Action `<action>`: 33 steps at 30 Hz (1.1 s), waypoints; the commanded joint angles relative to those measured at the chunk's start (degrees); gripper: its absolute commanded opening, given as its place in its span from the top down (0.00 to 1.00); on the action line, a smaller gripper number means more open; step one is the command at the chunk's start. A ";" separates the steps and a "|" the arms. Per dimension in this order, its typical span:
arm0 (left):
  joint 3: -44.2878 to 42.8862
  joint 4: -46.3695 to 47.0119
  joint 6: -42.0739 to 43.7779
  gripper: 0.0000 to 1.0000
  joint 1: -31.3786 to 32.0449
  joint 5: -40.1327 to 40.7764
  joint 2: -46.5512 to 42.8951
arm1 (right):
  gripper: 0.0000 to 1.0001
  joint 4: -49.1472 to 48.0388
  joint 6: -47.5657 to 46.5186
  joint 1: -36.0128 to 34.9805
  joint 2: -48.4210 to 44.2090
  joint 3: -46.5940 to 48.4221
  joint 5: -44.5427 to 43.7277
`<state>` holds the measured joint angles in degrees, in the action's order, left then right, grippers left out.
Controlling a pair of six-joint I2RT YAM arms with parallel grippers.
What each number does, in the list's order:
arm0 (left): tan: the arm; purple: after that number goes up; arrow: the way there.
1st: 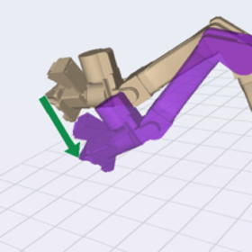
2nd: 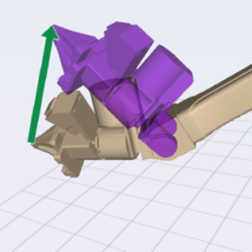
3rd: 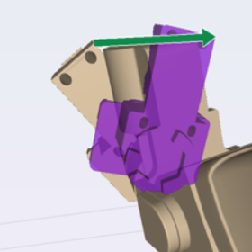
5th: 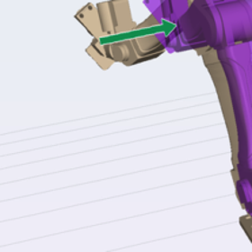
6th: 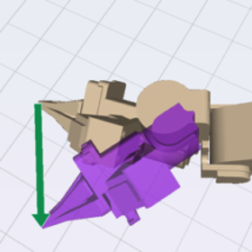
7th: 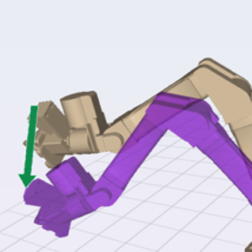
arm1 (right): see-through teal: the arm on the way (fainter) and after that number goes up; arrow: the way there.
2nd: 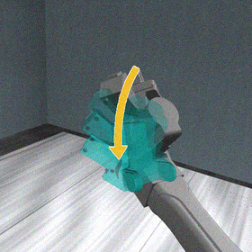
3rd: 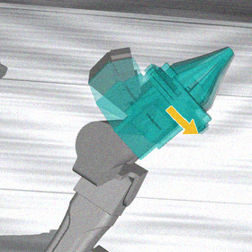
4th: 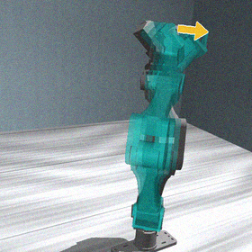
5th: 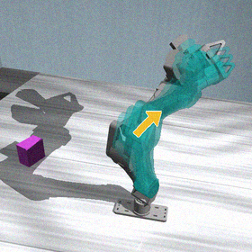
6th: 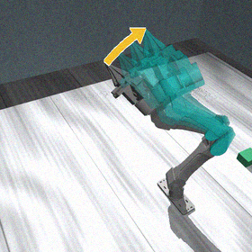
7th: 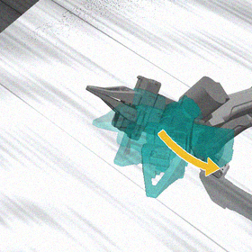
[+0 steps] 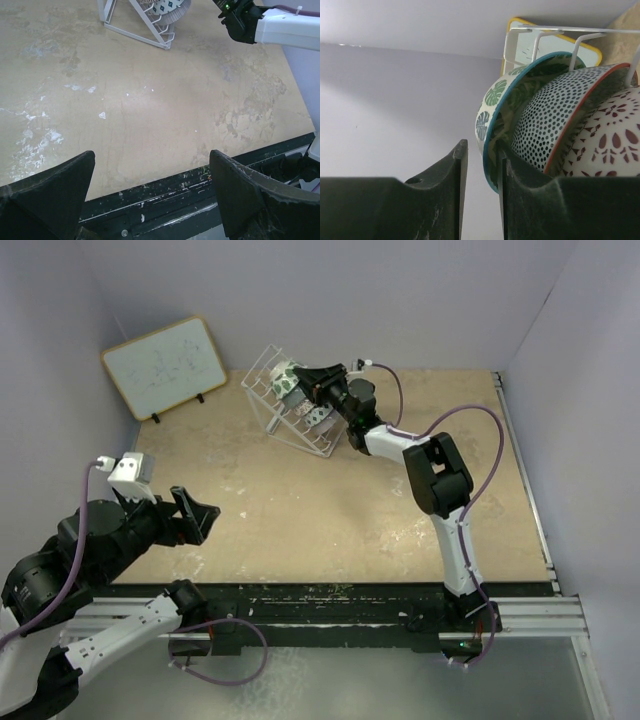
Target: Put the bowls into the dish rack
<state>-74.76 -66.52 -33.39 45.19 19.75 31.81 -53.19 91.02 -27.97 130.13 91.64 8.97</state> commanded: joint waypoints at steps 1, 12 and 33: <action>-1.59 0.04 0.17 0.01 0.16 0.73 -0.51 | 0.67 -0.88 -0.07 0.10 -0.29 2.01 0.46; -1.83 -0.37 -0.05 0.01 0.16 1.69 -0.59 | 0.62 5.12 -2.21 0.10 -3.87 -0.54 -0.43; -2.24 -0.47 -2.24 0.01 0.73 2.70 0.32 | 0.58 6.06 -6.91 0.28 -15.71 -12.37 -0.48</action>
<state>-75.70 -67.53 -34.09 45.58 21.45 31.64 -45.30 86.02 -27.86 119.66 81.73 8.58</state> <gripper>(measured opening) 0.990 0.420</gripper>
